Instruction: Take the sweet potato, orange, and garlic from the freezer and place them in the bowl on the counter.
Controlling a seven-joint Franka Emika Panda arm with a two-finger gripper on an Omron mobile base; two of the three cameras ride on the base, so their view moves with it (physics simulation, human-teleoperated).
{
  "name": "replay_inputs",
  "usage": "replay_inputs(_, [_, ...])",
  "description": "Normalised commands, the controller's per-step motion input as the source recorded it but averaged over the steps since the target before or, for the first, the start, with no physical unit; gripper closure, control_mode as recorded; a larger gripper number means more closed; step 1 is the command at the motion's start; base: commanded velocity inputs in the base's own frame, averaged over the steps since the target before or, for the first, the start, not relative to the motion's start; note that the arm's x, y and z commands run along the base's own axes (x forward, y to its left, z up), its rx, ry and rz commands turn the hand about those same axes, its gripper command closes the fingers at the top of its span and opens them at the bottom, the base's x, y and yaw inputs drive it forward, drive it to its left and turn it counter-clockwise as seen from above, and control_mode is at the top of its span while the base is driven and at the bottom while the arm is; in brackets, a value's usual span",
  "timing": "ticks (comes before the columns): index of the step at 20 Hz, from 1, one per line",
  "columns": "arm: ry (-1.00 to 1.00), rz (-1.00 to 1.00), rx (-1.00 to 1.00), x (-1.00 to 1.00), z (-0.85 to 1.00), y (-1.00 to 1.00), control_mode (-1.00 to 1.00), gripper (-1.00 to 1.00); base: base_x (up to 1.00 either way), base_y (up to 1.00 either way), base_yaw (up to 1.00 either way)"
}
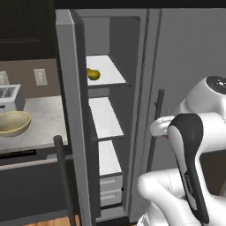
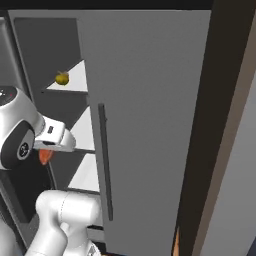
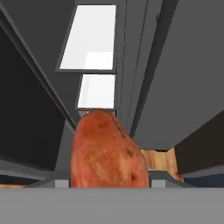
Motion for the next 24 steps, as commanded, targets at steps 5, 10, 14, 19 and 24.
replay_inputs(5, [0.0,0.0,0.0,0.0,0.0,0.0,1.0,1.0,-0.75,-0.37,-0.01])
replay_inputs(10, [0.0,0.0,0.0,0.0,0.0,0.0,1.0,1.0,-0.63,-0.04,-0.08])
replay_inputs(14, [0.0,0.0,0.0,0.0,0.0,0.0,1.0,1.0,-0.53,0.09,-0.14])
replay_inputs(19, [0.0,0.0,0.0,0.0,0.0,0.0,1.0,1.0,-0.37,0.35,-0.16])
replay_inputs(24, [0.0,0.0,0.0,0.0,0.0,0.0,1.0,1.0,-0.27,0.77,-0.1])
